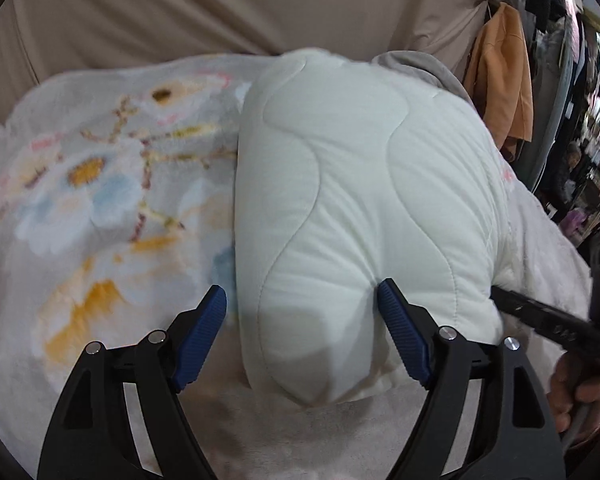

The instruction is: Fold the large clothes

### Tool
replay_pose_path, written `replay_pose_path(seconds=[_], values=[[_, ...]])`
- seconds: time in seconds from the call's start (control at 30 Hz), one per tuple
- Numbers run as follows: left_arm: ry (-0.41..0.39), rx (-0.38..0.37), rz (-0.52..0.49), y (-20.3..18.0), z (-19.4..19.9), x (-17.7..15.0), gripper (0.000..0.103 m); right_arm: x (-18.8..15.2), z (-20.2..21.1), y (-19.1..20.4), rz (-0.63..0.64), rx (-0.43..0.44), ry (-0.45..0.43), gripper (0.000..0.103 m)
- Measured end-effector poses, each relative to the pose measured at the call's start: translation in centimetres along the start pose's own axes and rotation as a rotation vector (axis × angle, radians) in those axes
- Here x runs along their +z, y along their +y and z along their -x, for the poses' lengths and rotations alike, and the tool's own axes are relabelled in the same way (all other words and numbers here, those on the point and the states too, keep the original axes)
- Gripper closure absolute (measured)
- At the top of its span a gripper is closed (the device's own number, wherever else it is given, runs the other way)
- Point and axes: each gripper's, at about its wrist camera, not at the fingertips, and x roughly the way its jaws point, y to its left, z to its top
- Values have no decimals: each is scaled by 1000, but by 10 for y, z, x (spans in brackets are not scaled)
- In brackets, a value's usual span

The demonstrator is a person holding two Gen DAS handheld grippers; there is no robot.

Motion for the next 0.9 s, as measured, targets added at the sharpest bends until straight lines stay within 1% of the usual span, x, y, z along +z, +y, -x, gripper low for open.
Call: replay_pose_path(seconds=[0.1,0.13,0.2,0.23,0.27,0.3,0.33,0.37,0.4,0.5,0.57,0.67,0.73,0.83,0.9], values=[[7,6,25,3,-7,0,21,3,3,2,0,0,3,88],[10,3,33,4,-7,1,21,5,6,3,-1,1,3,87],[4,6,33,4,1,5,21,12,22,6,-15,22,-15,80],[-4,5,26,3,7,8,21,16,30,5,-25,34,-29,75],[-13,1,21,3,14,11,21,20,39,5,-34,42,-51,58],[-26,0,18,3,23,16,18,25,47,5,-41,30,-77,46],[-40,-4,20,3,30,20,11,30,52,6,-39,20,-99,32],[-56,-8,20,3,36,24,8,35,54,6,-31,17,-108,31],[-72,-8,17,3,42,30,7,40,52,6,-28,20,-98,31],[-101,19,4,5,46,47,7,55,35,4,-42,45,-48,30],[-102,25,6,8,45,54,7,60,28,2,-51,47,-35,30],[-105,39,10,14,46,60,7,67,36,-6,-92,103,-74,31],[-105,46,7,18,45,62,7,73,46,-14,-117,124,-98,30],[-89,35,6,23,41,63,7,83,51,-25,-126,111,-104,30],[-77,11,10,27,36,64,7,88,44,-32,-132,102,-78,30]])
